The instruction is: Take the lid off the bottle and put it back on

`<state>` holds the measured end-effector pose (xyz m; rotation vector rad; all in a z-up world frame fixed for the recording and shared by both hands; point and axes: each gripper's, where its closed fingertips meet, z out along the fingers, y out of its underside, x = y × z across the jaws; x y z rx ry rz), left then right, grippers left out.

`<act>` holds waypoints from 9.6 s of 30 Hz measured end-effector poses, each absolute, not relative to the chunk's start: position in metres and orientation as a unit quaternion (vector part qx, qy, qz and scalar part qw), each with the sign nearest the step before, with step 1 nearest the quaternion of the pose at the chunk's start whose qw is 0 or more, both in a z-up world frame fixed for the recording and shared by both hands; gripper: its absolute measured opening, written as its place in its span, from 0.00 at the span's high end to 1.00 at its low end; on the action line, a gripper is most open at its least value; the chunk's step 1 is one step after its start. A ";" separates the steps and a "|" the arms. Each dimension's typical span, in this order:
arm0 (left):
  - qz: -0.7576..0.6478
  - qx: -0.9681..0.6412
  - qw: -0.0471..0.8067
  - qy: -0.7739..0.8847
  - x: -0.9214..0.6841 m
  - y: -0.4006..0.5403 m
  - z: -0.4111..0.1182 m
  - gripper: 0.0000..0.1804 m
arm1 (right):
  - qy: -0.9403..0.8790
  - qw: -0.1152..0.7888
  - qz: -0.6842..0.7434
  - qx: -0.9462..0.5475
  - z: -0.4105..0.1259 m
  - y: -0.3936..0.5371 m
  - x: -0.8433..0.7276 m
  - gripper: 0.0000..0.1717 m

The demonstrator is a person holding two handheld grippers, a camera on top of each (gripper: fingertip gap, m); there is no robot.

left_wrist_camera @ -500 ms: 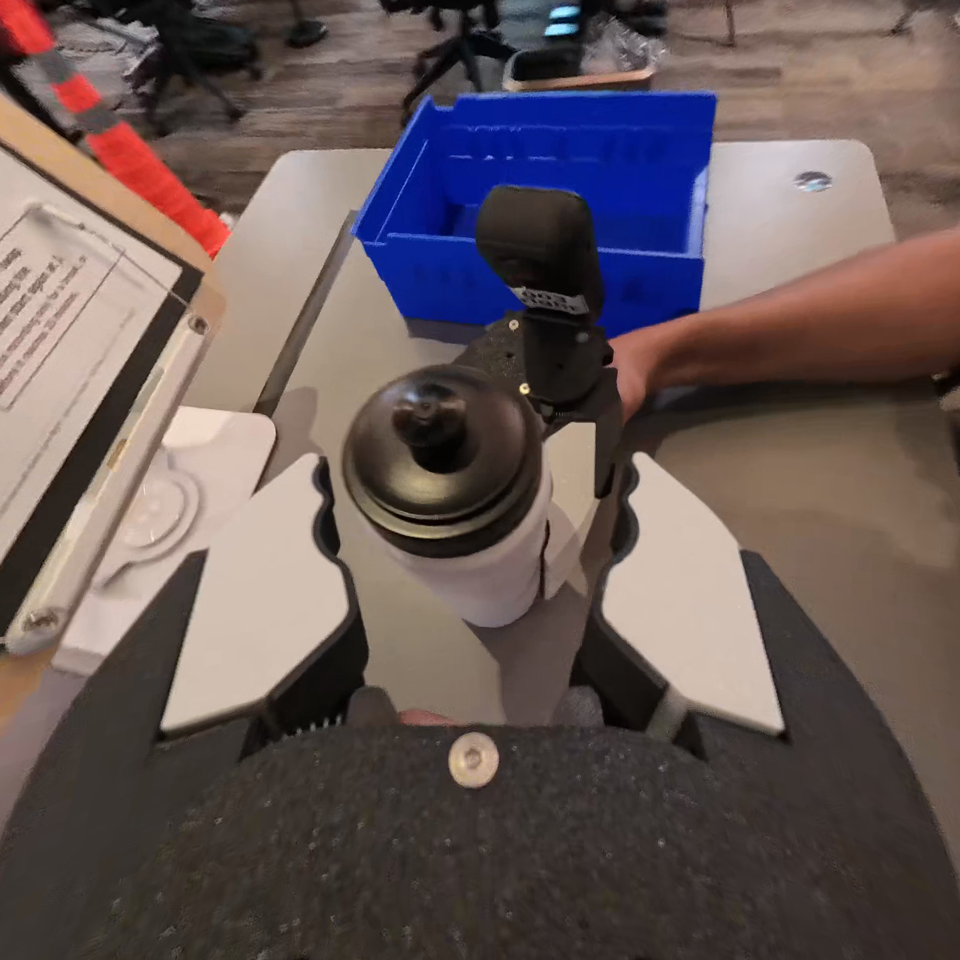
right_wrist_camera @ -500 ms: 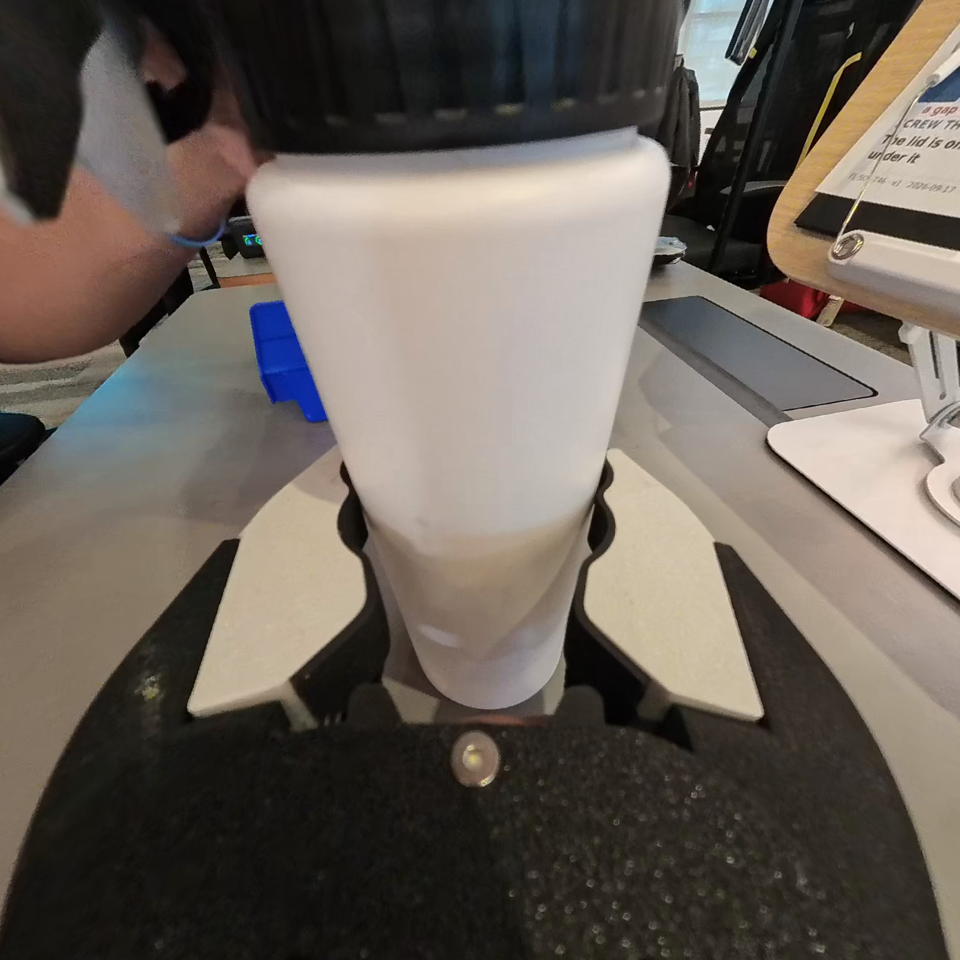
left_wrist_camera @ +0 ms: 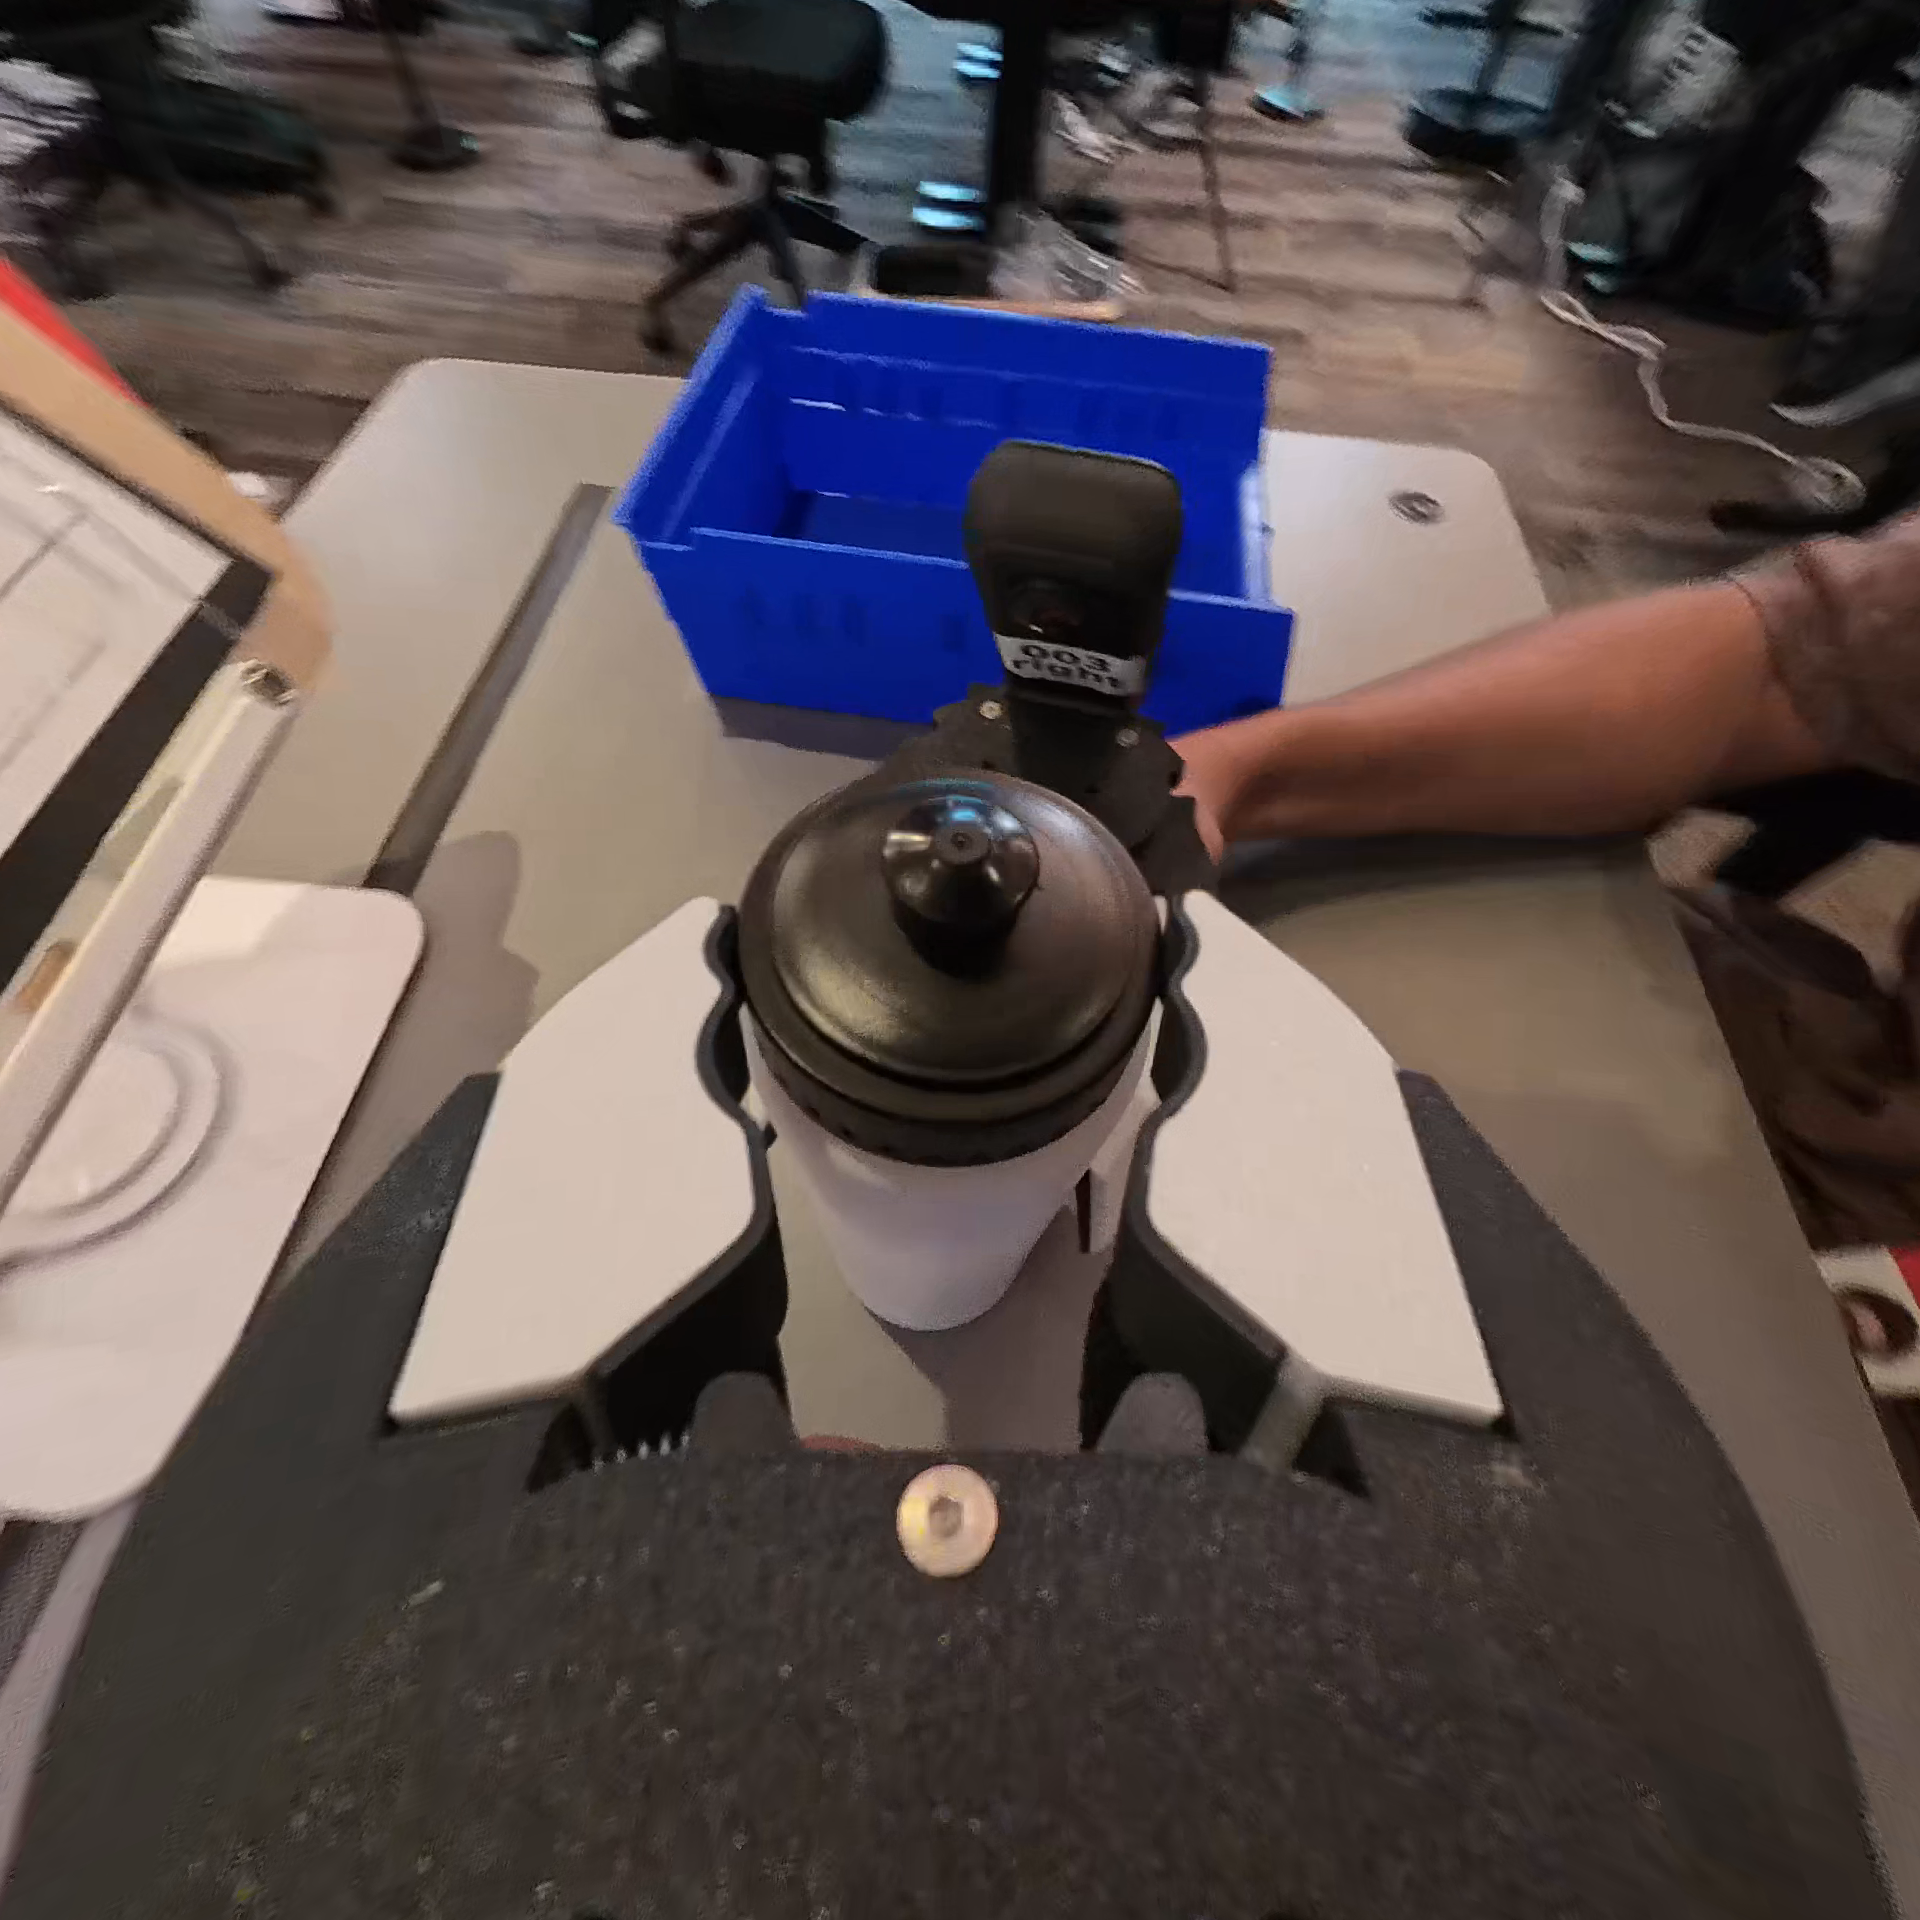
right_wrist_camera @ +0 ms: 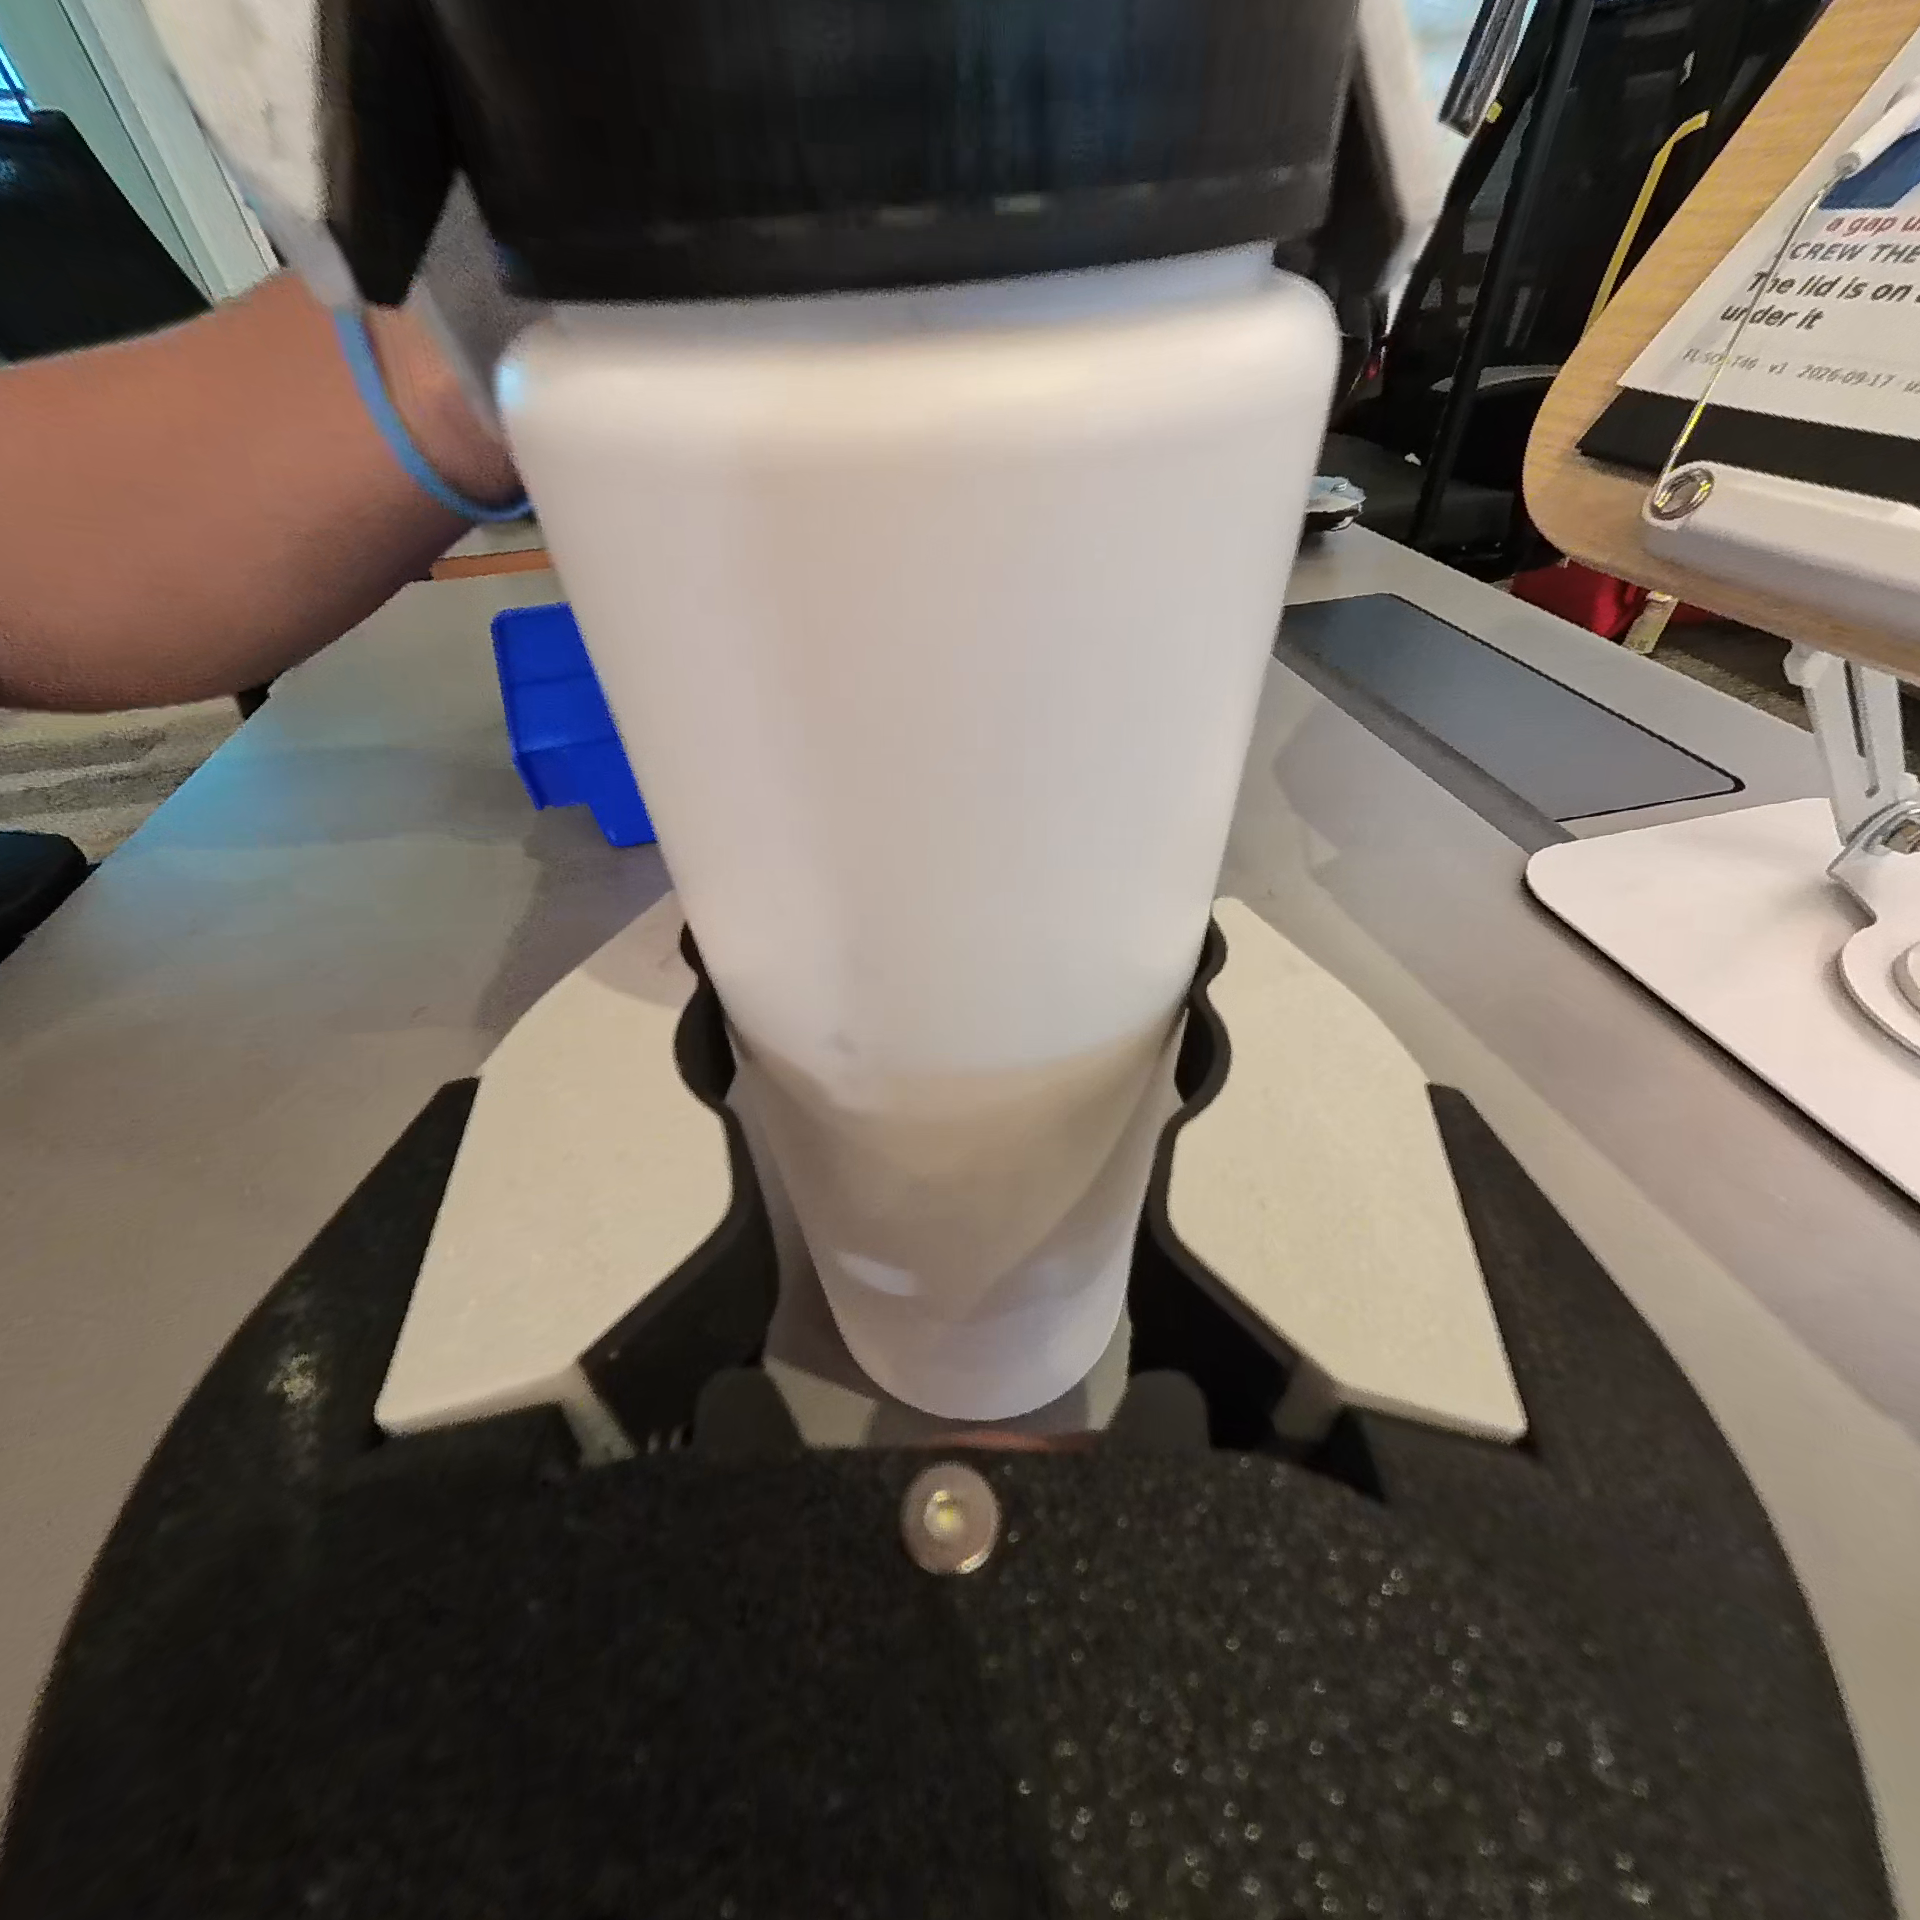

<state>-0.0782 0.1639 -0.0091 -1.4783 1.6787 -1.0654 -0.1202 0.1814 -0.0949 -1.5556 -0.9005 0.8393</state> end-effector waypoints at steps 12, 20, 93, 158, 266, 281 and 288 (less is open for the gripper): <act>-0.303 -0.578 0.457 0.604 -0.083 0.164 0.009 0.53 | -0.379 0.548 0.356 -0.656 -0.095 0.182 -0.121 0.50; -0.408 -0.521 0.272 0.699 -0.086 0.166 -0.009 0.53 | -0.379 0.548 0.358 -0.654 -0.095 0.182 -0.121 0.50; -0.340 -0.664 0.542 0.387 -0.090 0.174 -0.006 0.61 | -0.376 0.549 0.350 -0.660 -0.095 0.183 -0.122 0.50; -0.194 -0.674 0.627 0.340 -0.086 0.171 -0.010 0.48 | -0.380 0.546 0.355 -0.657 -0.096 0.181 -0.125 0.50; -0.327 -0.628 0.477 0.520 -0.095 0.180 0.002 0.53 | -0.373 0.547 0.359 -0.659 -0.098 0.184 -0.124 0.50; -0.203 -0.702 0.616 0.294 -0.082 0.182 0.004 0.60 | -0.368 0.549 0.358 -0.659 -0.097 0.185 -0.120 0.50; -0.287 -0.711 0.530 0.363 -0.090 0.159 0.027 0.53 | -0.368 0.549 0.358 -0.659 -0.097 0.185 -0.120 0.50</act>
